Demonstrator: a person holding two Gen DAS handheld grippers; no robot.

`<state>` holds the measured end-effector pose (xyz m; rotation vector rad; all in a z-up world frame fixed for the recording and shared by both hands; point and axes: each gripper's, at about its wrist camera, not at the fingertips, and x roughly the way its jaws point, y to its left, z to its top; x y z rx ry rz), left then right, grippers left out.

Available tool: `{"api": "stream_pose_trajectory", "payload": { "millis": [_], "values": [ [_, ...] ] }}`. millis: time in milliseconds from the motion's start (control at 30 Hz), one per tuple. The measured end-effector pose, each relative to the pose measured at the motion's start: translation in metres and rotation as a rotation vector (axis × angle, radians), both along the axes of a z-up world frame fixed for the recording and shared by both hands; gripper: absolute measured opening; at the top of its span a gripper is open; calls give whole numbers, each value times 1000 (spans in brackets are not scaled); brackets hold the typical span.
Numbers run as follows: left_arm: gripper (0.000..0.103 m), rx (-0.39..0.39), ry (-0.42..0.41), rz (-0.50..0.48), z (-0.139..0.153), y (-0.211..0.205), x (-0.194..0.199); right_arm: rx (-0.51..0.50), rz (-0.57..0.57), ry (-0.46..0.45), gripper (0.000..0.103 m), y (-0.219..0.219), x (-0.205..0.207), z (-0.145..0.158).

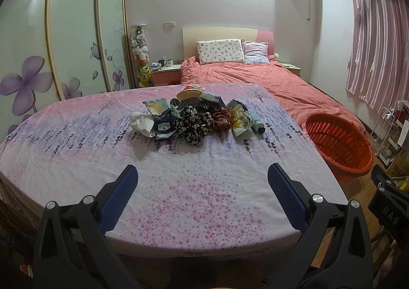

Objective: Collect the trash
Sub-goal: 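Grasp the white plastic bag with the left tool while the right tool grasps the light-blue tube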

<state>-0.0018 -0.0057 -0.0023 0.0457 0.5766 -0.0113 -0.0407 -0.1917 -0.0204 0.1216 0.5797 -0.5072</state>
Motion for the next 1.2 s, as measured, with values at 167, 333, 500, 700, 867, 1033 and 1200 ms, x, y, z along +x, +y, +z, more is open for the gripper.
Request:
{"api": "stream_pose_trajectory", "payload": {
  "millis": [167, 333, 500, 700, 867, 1033, 1200],
  "values": [
    [99, -7, 7, 7, -4, 6, 7, -2, -1, 2, 101, 0, 2, -4],
    [99, -32, 19, 29, -11, 24, 21, -32, 12, -4, 101, 2, 11, -5],
    [99, -45, 42, 86, -14, 54, 45, -25, 83, 19, 101, 7, 32, -5],
    [99, -71, 66, 164, -18, 102, 81, 76, 169, 24, 101, 14, 59, -5],
    [97, -91, 88, 183, -25, 134, 113, 117, 219, 26, 100, 21, 98, -3],
    [91, -112, 137, 183, -37, 156, 147, 195, 297, 65, 72, 21, 147, -13],
    [84, -169, 192, 136, -51, 164, 178, 223, 357, 108, 54, 27, 189, -26]
  ]
}}
